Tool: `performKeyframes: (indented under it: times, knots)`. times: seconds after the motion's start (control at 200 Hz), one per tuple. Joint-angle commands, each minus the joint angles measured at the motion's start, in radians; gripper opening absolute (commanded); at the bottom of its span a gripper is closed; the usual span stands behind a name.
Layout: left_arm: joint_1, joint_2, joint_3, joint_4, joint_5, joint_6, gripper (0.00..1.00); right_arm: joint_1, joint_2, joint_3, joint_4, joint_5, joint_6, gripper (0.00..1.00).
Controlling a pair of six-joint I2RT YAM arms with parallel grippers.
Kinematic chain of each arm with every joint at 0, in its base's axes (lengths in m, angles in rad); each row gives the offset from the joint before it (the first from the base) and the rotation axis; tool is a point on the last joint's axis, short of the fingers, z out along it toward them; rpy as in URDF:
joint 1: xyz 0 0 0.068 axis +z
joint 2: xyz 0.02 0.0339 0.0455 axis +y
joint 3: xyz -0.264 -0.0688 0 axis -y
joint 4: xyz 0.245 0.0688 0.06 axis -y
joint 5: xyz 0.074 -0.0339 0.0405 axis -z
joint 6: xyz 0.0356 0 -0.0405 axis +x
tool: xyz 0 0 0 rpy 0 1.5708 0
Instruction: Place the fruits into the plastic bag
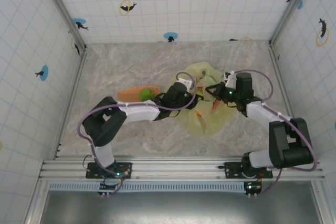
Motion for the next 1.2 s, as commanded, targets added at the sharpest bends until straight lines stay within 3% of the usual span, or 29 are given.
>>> performKeyframes:
  times: [0.0, 0.3, 0.676, 0.801, 1.031, 1.196]
  knots:
    - [-0.006, 0.035, 0.043, 0.038, -0.006, -0.016, 0.54, 0.006, -0.024, 0.036, -0.007, 0.006, -0.008, 0.0]
    - [-0.006, 0.089, 0.123, -0.081, -0.164, 0.061, 0.68, 0.005, -0.026, 0.027, -0.011, 0.009, -0.016, 0.0]
    - [-0.005, 0.056, 0.097, -0.118, -0.238, 0.091, 0.76, 0.004, -0.016, 0.03, -0.009, 0.006, -0.014, 0.0]
    - [-0.006, 0.029, 0.084, -0.125, -0.224, 0.096, 0.78, 0.004, -0.019, 0.031, -0.011, 0.008, -0.017, 0.0]
    - [-0.005, -0.099, -0.024, -0.092, -0.09, 0.134, 0.78, -0.005, -0.024, 0.028, -0.019, 0.004, -0.023, 0.0]
    - [0.0, -0.24, -0.136, -0.114, -0.084, 0.197, 0.76, -0.011, -0.024, 0.022, -0.017, 0.002, -0.025, 0.0]
